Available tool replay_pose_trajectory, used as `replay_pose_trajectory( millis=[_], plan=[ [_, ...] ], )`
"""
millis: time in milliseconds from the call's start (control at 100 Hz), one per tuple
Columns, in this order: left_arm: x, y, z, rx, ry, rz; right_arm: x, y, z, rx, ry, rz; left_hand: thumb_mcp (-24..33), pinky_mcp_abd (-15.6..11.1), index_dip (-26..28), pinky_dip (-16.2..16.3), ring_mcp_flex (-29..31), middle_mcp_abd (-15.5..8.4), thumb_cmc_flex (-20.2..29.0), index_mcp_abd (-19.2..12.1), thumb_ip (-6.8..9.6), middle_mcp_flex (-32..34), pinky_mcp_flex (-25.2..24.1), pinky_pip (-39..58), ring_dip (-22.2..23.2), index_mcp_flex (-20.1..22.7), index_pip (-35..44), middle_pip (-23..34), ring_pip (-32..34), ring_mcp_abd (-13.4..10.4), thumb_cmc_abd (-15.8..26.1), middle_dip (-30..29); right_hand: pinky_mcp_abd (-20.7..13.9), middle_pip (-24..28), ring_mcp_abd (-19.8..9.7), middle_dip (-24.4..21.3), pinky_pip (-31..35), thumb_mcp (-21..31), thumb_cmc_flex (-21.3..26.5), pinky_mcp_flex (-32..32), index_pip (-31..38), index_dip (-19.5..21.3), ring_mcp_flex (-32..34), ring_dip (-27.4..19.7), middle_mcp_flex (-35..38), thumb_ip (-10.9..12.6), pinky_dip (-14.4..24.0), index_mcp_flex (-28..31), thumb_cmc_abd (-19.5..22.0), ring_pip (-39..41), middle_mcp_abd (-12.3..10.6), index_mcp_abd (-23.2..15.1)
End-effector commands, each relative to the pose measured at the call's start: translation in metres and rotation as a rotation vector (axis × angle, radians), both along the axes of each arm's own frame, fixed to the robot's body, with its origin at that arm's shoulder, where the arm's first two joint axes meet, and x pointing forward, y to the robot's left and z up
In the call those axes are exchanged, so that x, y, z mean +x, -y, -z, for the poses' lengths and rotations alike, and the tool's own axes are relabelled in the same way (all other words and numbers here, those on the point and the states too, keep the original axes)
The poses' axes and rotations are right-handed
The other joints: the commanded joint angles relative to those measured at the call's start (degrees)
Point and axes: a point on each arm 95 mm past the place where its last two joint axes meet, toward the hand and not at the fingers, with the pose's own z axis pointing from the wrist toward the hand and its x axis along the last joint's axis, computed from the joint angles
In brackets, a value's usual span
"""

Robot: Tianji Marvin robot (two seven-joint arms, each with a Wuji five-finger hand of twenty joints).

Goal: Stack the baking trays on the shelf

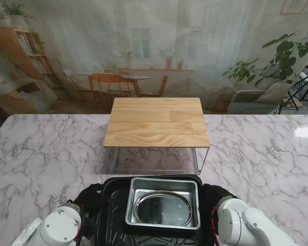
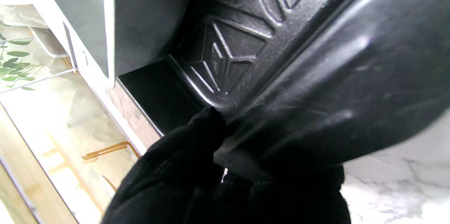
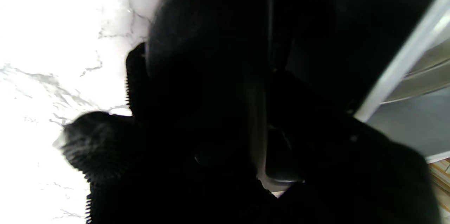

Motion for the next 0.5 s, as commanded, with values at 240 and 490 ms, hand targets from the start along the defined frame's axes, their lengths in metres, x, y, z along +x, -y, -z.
replay_pose_trajectory(
  millis=[240, 490],
  plan=[
    [-0.001, 0.019, -0.024, -0.149, 0.018, -0.006, -0.014, -0.013, -0.003, 0.115, -0.014, -0.016, 8.05, -3.69, 6.09, -0.01, 4.24, -2.51, 5.25, -11.18, -1.89, 9.31, 4.59, 3.74, 1.72, 14.27, 11.30, 1.91, 4.00, 2.54, 2.83, 8.41, -7.86, 2.57, -4.71, 0.10, 6.48, 17.39, 12.64, 3.54, 2.83, -1.48, 3.22, 2.66, 5.12, 1.47, 3.18, 9.15, -0.81, 15.63, -2.66, -16.51],
    [0.000, 0.018, -0.031, -0.189, 0.023, -0.012, -0.017, -0.015, -0.012, 0.183, -0.004, -0.019, 8.63, -3.19, 7.21, -0.10, 5.12, -3.07, 5.25, -10.72, -2.04, 11.39, 5.32, 4.40, 1.82, 16.86, 12.42, 1.78, 4.09, 2.70, 2.50, 9.58, -8.60, 2.59, -5.06, 0.04, 7.17, 18.99, 12.82, 3.73, 3.03, -1.70, 3.21, 2.96, 5.59, 0.97, 3.89, 10.14, -2.09, 16.71, -2.74, -16.58]
  ],
)
